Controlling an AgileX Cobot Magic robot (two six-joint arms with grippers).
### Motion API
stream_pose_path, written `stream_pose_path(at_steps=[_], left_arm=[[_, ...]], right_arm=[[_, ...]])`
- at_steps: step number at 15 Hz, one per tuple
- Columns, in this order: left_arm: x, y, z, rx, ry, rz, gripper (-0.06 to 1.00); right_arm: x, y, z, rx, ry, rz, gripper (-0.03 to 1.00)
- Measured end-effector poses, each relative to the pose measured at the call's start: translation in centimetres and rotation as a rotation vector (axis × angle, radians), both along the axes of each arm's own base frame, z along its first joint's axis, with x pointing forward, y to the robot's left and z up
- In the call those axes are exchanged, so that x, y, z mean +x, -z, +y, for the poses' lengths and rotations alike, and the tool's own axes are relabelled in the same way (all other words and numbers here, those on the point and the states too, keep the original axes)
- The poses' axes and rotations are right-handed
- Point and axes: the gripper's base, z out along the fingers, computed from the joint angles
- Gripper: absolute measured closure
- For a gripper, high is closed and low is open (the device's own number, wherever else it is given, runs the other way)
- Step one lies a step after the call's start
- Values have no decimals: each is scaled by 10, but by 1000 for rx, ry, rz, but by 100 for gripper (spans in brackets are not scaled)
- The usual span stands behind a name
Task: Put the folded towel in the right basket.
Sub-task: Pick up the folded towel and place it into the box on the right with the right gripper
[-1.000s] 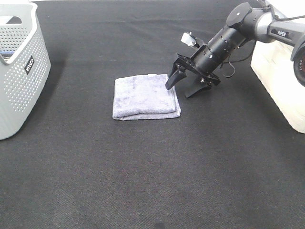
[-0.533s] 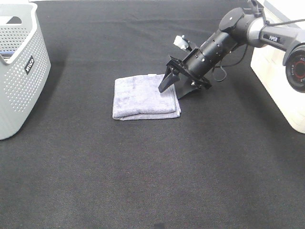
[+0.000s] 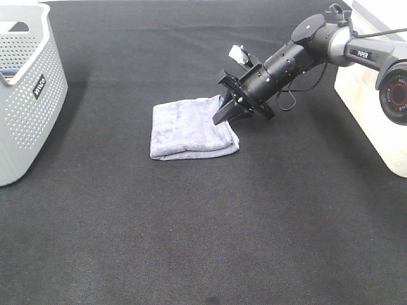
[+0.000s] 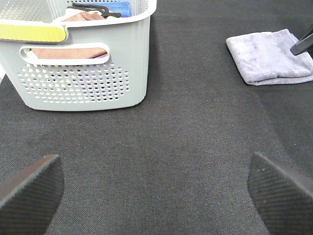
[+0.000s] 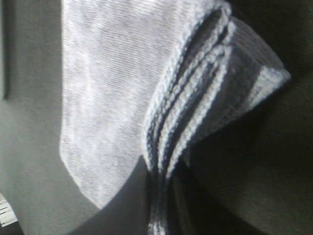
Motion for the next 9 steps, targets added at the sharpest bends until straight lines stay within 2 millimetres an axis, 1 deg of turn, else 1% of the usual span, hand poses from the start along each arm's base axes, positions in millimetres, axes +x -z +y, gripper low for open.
stream_pose_path(at_steps=[2, 3, 5, 7, 8, 9], left_arm=[[0, 0, 0, 0, 0, 0, -2], [0, 0, 0, 0, 0, 0, -2], [0, 0, 0, 0, 0, 0, -2], [0, 0, 0, 0, 0, 0, -2], [0, 0, 0, 0, 0, 0, -2], [0, 0, 0, 0, 0, 0, -2]], right_arm=[[1, -14, 0, 10, -12, -38, 91], [1, -30, 0, 16, -12, -66, 91], [0, -69, 0, 21, -16, -143, 91], [-6, -116, -4, 9, -22, -241, 91], [-13, -156, -8, -16, -27, -329, 91], [-20, -180, -12, -40, -31, -385, 91]])
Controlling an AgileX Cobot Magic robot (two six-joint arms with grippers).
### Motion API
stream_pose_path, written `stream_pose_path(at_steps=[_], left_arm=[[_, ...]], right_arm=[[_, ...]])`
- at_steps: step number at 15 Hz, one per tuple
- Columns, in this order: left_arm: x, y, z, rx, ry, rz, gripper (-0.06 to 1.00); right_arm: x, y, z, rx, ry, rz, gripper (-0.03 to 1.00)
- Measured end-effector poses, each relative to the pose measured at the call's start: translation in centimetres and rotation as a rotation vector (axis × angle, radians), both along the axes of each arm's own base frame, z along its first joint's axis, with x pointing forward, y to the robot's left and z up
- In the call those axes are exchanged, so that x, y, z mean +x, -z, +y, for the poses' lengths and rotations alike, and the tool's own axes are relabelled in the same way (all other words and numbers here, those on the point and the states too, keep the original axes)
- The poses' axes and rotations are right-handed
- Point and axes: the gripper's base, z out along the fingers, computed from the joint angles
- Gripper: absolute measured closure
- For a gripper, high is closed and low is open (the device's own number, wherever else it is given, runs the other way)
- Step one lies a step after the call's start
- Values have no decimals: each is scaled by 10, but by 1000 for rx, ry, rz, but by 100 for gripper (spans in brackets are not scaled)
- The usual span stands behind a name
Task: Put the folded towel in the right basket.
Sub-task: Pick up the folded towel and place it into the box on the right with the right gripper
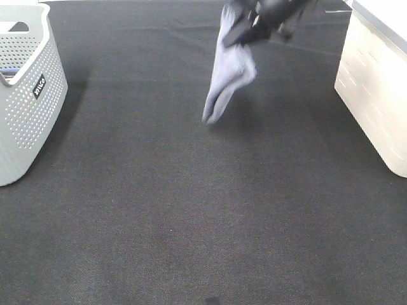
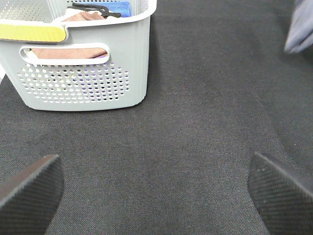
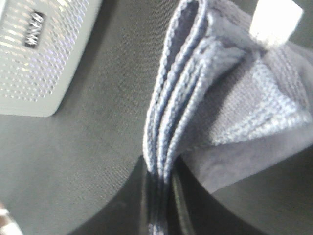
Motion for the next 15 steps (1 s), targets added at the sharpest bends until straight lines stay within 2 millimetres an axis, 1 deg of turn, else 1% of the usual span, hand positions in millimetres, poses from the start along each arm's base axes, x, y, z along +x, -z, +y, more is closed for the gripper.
stream_pose_path(at_steps=[1, 2, 3, 5, 6, 7, 8, 10, 11, 14, 15], left_arm=[[0, 0, 0, 0, 0, 0, -2], [0, 0, 0, 0, 0, 0, -2], [0, 0, 0, 0, 0, 0, -2], [0, 0, 0, 0, 0, 0, -2], [0, 0, 0, 0, 0, 0, -2], [0, 0, 0, 0, 0, 0, -2], [0, 0, 0, 0, 0, 0, -2], [0, 0, 0, 0, 0, 0, -2], [0, 0, 0, 0, 0, 0, -2], [0, 0, 0, 0, 0, 0, -2], [0, 0, 0, 0, 0, 0, -2]], right_arm=[[0, 0, 0, 0, 0, 0, 91], [-16, -48, -10, -59, 10, -117, 91], [-16, -48, -10, -59, 10, -117, 91], [-33, -91, -25, -124, 54, -216, 91], [-40, -107, -35, -146, 84, -254, 91], [-50, -132, -59, -165, 155, -299, 91], [-54, -143, -78, -178, 206, -320, 91], [-59, -160, -117, -192, 312, -345, 91], [-60, -162, -136, -196, 362, -344, 91], [-62, -163, -194, -235, 516, -326, 91], [-65, -162, -220, -268, 596, -312, 91]])
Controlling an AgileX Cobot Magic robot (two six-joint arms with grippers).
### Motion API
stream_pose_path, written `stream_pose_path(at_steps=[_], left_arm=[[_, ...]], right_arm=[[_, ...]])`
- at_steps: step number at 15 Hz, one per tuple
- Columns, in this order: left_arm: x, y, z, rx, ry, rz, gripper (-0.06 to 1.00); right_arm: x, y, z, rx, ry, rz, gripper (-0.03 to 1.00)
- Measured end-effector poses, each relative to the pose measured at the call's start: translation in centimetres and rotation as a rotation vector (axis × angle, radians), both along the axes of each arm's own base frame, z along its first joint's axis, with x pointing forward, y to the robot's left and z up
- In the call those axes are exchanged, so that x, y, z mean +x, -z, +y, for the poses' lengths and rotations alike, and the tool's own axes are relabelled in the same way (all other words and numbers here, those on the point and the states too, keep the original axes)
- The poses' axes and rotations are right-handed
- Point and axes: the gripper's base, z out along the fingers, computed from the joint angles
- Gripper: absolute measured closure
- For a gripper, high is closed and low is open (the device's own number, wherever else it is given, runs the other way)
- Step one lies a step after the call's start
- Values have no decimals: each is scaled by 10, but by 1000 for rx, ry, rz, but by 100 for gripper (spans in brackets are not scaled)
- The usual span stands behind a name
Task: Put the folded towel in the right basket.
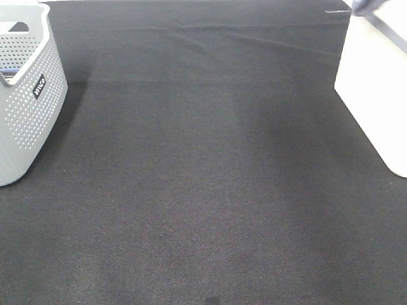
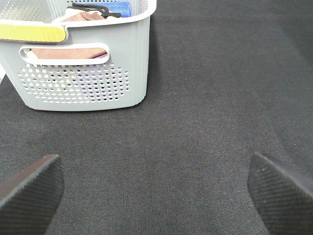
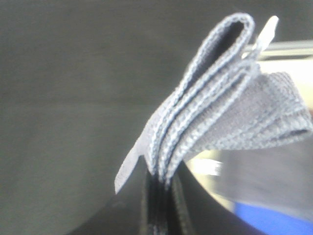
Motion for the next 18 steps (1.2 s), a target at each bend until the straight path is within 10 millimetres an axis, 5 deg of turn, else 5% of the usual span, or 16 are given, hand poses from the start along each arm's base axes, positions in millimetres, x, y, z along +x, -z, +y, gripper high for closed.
stream_pose_path(at_steps=[3, 8, 10, 13, 18], left_arm=[[0, 0, 0, 0, 0, 0, -2], [0, 0, 0, 0, 0, 0, -2], [0, 0, 0, 0, 0, 0, -2], [0, 0, 0, 0, 0, 0, -2], [0, 0, 0, 0, 0, 0, -2]], right_arm=[[-2, 22, -32, -23, 104, 88, 91], [6, 83, -42, -58, 115, 290, 90], [9, 91, -43, -60, 115, 311, 85], [12, 99, -45, -64, 117, 331, 35], [9, 85, -28, -35, 91, 294, 25]])
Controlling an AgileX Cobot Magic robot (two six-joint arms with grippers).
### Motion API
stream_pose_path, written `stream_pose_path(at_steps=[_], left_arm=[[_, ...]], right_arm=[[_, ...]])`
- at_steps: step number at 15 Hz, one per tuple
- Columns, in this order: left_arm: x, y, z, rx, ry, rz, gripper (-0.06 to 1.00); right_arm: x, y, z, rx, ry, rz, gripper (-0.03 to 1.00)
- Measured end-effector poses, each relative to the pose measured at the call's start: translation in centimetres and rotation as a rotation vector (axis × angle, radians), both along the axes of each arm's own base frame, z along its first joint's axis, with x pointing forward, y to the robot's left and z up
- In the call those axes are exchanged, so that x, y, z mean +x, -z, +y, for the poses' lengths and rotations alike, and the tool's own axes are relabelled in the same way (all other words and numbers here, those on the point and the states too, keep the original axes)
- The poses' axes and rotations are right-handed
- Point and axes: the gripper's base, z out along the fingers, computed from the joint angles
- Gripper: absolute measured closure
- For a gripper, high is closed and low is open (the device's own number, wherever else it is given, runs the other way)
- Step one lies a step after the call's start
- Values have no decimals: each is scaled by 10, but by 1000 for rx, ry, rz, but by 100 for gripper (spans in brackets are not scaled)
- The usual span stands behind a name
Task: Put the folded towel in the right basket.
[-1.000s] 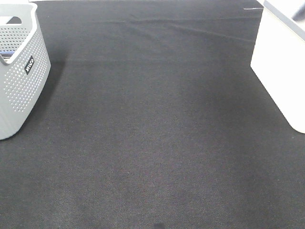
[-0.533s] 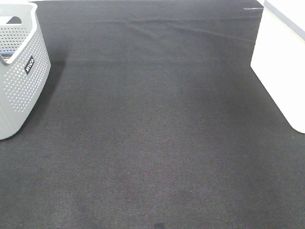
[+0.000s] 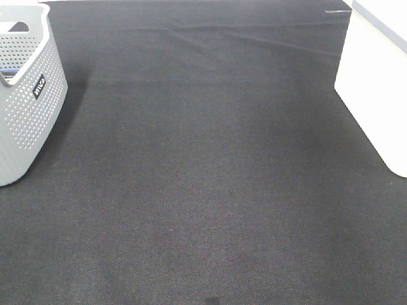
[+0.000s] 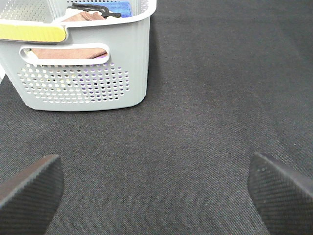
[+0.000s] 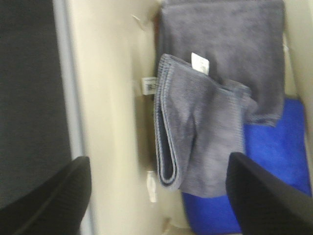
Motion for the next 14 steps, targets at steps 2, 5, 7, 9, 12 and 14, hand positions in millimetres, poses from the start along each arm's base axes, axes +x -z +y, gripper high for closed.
stream_pose_path(at_steps=[2, 5, 7, 9, 12, 14], left_arm=[[0, 0, 0, 0, 0, 0, -2], [0, 0, 0, 0, 0, 0, -2], [0, 0, 0, 0, 0, 0, -2], [0, 0, 0, 0, 0, 0, -2], [0, 0, 0, 0, 0, 0, -2], [0, 0, 0, 0, 0, 0, -2]], right_arm=[[-8, -24, 36, 14, -50, -53, 24], [-33, -44, 84, 12, -143, -74, 24], [-62, -51, 101, 4, -171, -60, 24], [-95, -48, 107, 10, -183, -24, 24], [-158, -28, 106, 15, -180, 55, 24], [-177, -18, 106, 16, -180, 83, 24]])
